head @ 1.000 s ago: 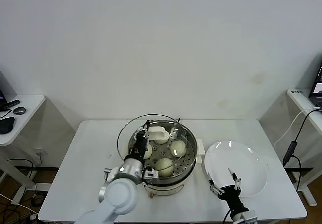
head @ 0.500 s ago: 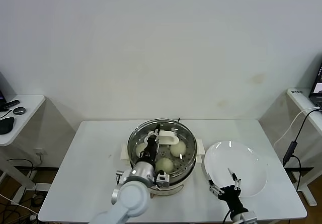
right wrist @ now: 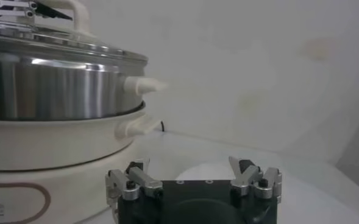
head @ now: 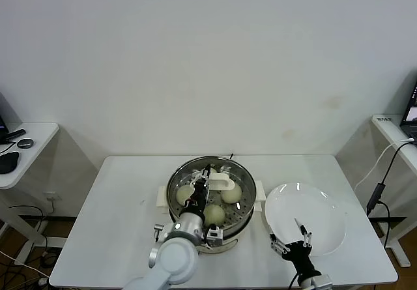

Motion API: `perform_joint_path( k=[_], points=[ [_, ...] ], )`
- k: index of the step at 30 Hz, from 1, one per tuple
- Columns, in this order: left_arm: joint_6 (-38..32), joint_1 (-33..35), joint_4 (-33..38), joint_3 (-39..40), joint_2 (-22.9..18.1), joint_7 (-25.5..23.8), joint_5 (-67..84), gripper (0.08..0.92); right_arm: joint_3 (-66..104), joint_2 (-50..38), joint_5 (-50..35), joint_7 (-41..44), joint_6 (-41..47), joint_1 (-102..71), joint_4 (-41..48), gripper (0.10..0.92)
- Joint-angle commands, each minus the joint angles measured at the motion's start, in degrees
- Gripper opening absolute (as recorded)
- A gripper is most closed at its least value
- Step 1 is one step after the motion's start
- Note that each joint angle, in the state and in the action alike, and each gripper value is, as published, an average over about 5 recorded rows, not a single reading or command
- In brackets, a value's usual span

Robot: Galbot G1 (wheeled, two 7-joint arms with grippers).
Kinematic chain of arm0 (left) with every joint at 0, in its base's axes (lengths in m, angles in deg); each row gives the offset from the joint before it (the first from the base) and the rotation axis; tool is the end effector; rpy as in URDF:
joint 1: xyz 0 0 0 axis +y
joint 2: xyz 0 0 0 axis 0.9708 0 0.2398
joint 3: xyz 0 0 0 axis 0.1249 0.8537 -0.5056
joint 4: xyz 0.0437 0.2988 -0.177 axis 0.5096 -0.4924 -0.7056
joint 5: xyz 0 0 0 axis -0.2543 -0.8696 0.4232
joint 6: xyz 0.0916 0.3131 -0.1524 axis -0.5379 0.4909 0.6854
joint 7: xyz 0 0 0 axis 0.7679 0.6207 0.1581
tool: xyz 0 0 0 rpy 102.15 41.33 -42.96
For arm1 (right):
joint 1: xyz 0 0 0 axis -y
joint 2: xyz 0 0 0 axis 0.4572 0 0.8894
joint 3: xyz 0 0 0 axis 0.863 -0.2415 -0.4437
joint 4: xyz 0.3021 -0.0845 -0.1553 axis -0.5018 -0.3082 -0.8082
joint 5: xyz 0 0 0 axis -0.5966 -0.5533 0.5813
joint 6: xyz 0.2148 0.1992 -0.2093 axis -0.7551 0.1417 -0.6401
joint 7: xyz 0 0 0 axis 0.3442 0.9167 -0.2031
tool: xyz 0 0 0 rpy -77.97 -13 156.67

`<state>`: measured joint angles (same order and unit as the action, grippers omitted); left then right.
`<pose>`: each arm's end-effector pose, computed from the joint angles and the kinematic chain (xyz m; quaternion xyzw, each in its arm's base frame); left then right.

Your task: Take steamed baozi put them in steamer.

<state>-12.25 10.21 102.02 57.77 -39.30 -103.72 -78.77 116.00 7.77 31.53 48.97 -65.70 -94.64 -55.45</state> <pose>0.2796 -0.1255 -0.2617 0.1070 0.7089 0.6950 0.0548 0.1620 -0.0722 -0.3904 0.0821 -0.9921 0.0721 0.0624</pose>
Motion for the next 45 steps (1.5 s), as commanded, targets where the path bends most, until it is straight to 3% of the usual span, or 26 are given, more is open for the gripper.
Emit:
perform_joint_path(
  k=[1, 17, 24, 33, 39, 45],
  points=[
    [-0.1, 0.2, -0.5, -0.3, 0.0, 0.1, -0.2, 0.173, -0.1, -0.1, 0.0, 0.0, -0.1, -0.1, 0.0, 0.823],
    [-1.6, 4.5, 2.7, -3.6, -1.1, 4.4, 5.5, 0.185, -0.4, -0.1, -0.1, 0.0, -0.1, -0.1, 0.0, 0.823],
    [-8.3, 12.3, 10.4, -9.0, 1.2, 13.7, 25.2, 0.368, -0.5, -0.3, -0.2, 0.0, -0.2, -0.2, 0.1, 0.823],
    [-22.5, 29.1, 19.1, -18.2, 3.5, 19.7, 56.1, 0.628, -0.7, -1.1, -0.7, 0.1, -0.1, -0.2, 0.2, 0.823],
    [-39.8, 42.5, 20.2, -30.2, -0.6, 24.2, 71.3, 0.787, -0.7, -0.9, -2.4, 0.0, -0.7, -0.2, -0.2, 0.823],
    [-48.4, 56.3, 20.2, -38.1, -4.8, 25.2, 84.0, 0.822, 0.5, -2.7, -8.0, 0.0, 0.7, -1.9, -2.3, 0.823]
  ],
)
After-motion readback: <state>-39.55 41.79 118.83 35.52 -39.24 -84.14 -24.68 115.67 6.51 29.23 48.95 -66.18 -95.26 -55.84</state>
